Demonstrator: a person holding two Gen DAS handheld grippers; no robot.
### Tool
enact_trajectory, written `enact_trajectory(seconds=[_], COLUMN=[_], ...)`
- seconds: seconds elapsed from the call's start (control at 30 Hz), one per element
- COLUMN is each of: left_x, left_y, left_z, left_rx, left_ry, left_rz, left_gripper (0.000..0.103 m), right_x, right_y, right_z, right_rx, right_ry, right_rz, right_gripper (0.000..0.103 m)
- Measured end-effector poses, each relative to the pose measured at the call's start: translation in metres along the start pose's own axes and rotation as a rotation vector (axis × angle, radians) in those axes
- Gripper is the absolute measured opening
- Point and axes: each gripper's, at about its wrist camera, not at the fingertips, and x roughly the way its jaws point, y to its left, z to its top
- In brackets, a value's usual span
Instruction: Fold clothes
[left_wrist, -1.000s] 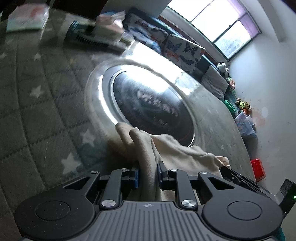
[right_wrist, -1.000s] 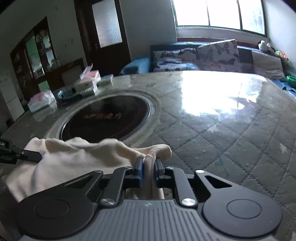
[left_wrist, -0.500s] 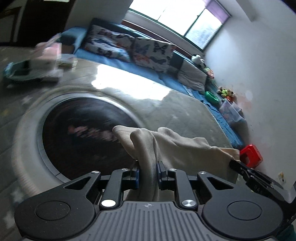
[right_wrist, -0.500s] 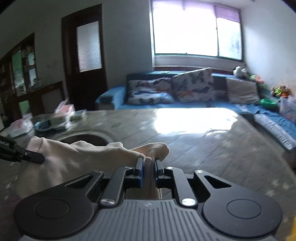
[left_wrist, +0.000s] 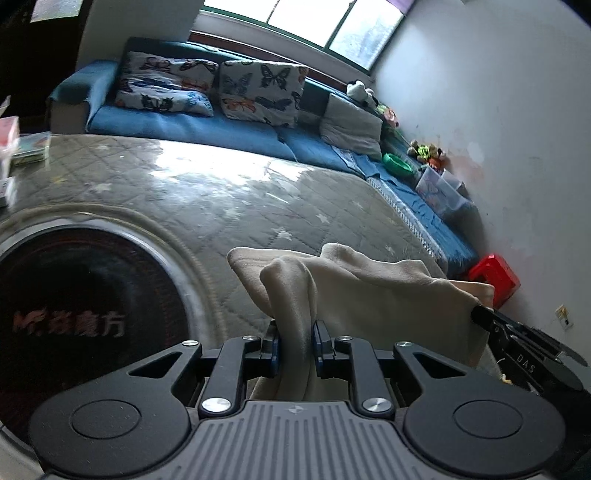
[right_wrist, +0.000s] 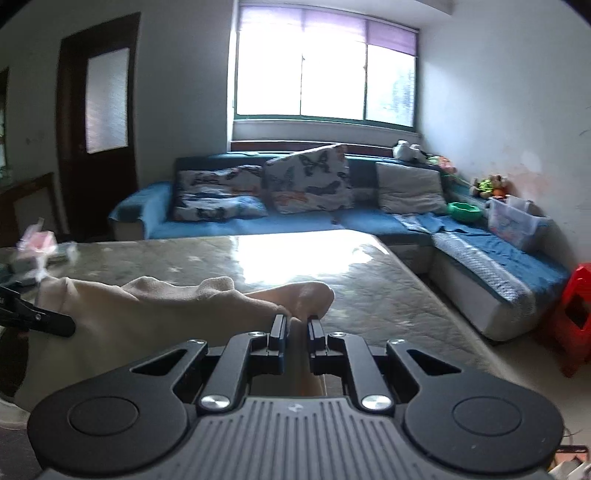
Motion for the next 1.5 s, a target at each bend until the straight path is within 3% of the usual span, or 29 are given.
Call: enact_trajectory(seconds=[0.3,0.47,0.6,0.67,0.93,1.2,1.5], left_x=[0.032,0.039,0.036,0.035,0.040,0.054,0.068], left_y=[0.003,0.012,0.018,0.019,0.011,0.003,-0.015], left_z=[-0.006,-0.008,-0.004,-0.002,0.004,0.009,0.011], left_rx=[0.008,0.013,0.024,0.036,0.073,0.114,0.196], left_ry=[0.064,0.088,0.076,0.060,0.041,0.043,0.034], left_rz=[0.025,0.061,0.090,0.112,0.130,0.134,0.130], left_gripper=[0.019,0.027,0.029,0.035,0.039,0.041,0.041], right_x=[0.035,0.056,0.060,0.058,0.074,0.100,0.092], right_y=[-0.011,-0.009,-0.006,-0.005,0.014,0.027,0.030], right_z=[-0.011,-0.021,-0.022,-0.020,-0.013,-0.021,-0.017], right_rx=[-0.014,-0.010,-0.017,-0.015,0.038,0.030,0.003], right_ry=[0.074,0.146,0.151,0.141,0.153,0.178,0.146], right_rz=[-0.052,-0.079,-0.108,-0.094,0.072,0.077,0.093], right_gripper=[0.010,0.011,0.012,0.013,0.015,0.020,0.021])
